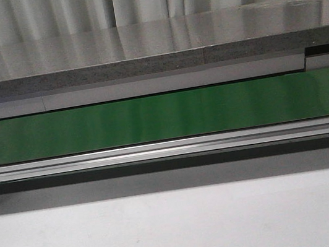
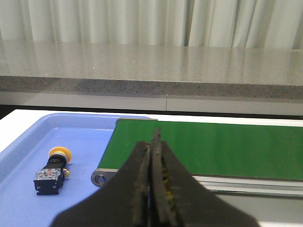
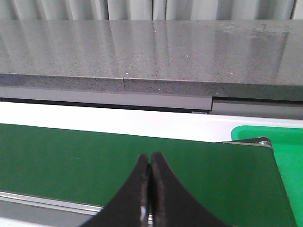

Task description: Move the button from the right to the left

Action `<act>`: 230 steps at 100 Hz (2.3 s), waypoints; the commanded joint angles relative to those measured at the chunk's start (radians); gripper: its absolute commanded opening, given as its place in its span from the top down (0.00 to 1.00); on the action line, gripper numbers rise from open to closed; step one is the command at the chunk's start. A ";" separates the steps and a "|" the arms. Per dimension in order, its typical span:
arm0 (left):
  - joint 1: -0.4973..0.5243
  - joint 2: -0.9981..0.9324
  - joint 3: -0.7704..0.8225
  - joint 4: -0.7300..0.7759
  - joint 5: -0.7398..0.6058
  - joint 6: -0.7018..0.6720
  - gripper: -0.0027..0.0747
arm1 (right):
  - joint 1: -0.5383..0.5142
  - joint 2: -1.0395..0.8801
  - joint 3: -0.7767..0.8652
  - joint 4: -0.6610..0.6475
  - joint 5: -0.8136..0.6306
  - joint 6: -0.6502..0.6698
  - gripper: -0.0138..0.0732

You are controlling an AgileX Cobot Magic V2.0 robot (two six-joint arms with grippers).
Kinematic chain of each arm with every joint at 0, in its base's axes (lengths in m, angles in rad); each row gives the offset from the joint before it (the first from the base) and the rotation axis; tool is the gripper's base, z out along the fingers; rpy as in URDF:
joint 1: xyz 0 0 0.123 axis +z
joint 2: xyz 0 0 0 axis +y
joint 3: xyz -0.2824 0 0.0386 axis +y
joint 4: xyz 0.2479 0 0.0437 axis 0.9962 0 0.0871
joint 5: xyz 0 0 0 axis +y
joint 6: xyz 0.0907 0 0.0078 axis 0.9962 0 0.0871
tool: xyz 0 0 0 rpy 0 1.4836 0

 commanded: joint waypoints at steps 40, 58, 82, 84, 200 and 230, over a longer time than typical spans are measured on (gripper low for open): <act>-0.009 -0.031 0.044 0.001 -0.071 -0.013 0.99 | 0.030 -0.001 -0.027 0.000 -0.075 -0.004 0.92; -0.009 -0.031 0.044 0.001 -0.071 -0.013 0.99 | 0.028 -0.001 -0.027 -0.083 -0.075 -0.037 0.92; -0.009 -0.031 0.044 0.001 -0.071 -0.013 0.99 | 0.024 -0.007 -0.003 -0.092 -0.117 -0.037 0.92; -0.009 -0.031 0.044 0.001 -0.071 -0.013 0.99 | 0.020 -0.008 0.003 -0.092 -0.132 -0.037 0.92; -0.009 -0.031 0.044 0.001 -0.071 -0.013 0.99 | -0.169 -0.401 0.364 -0.408 -0.141 0.321 0.92; -0.009 -0.031 0.044 0.001 -0.071 -0.013 0.99 | -0.169 -0.401 0.364 -0.408 -0.141 0.321 0.92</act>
